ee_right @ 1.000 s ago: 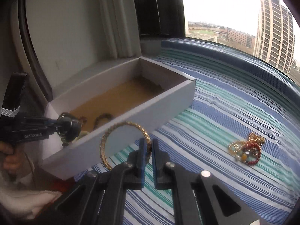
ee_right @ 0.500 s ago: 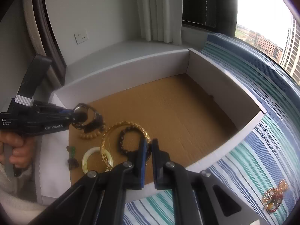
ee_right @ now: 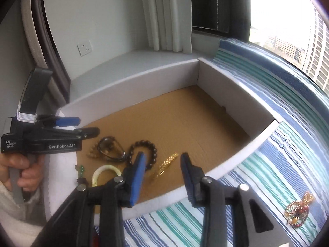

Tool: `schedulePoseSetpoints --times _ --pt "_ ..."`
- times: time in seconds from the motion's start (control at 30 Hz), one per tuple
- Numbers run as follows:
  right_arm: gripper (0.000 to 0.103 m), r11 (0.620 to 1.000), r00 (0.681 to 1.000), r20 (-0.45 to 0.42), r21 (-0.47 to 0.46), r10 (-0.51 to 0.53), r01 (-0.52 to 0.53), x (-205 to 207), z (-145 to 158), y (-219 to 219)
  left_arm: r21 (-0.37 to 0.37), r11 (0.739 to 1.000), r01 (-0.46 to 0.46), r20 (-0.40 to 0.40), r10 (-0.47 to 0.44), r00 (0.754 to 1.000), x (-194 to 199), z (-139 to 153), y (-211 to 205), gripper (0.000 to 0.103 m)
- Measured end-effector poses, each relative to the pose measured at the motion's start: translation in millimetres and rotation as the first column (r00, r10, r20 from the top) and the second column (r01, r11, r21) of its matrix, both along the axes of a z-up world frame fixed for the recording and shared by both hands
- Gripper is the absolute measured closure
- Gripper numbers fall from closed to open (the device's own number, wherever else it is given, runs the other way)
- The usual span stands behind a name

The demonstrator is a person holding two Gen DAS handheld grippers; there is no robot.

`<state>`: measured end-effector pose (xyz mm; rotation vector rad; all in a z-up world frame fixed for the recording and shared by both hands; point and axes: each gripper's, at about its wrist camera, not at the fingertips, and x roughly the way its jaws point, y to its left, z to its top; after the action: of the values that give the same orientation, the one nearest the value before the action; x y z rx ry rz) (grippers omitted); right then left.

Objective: Organize jewelry
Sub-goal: 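Open both grippers to drop the bangle and watch into the box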

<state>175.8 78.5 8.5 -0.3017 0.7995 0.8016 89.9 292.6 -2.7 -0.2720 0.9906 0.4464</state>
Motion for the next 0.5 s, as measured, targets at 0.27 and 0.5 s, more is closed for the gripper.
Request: schedulePoseSetpoints --times 0.27,0.5 --pt "0.053 0.994 0.994 0.038 0.032 -0.102 0.101 -29.0 14.7 -67.3 0.034 0.991 0.128 0.032 -0.129 0.991 4.0 13.8 -74.1 0.020" --pt "0.053 0.978 0.978 0.013 0.037 -0.208 0.207 -48.2 6.1 -134.2 0.068 0.977 0.203 0.028 -0.205 0.978 5.2 16.8 -127.0 0.020"
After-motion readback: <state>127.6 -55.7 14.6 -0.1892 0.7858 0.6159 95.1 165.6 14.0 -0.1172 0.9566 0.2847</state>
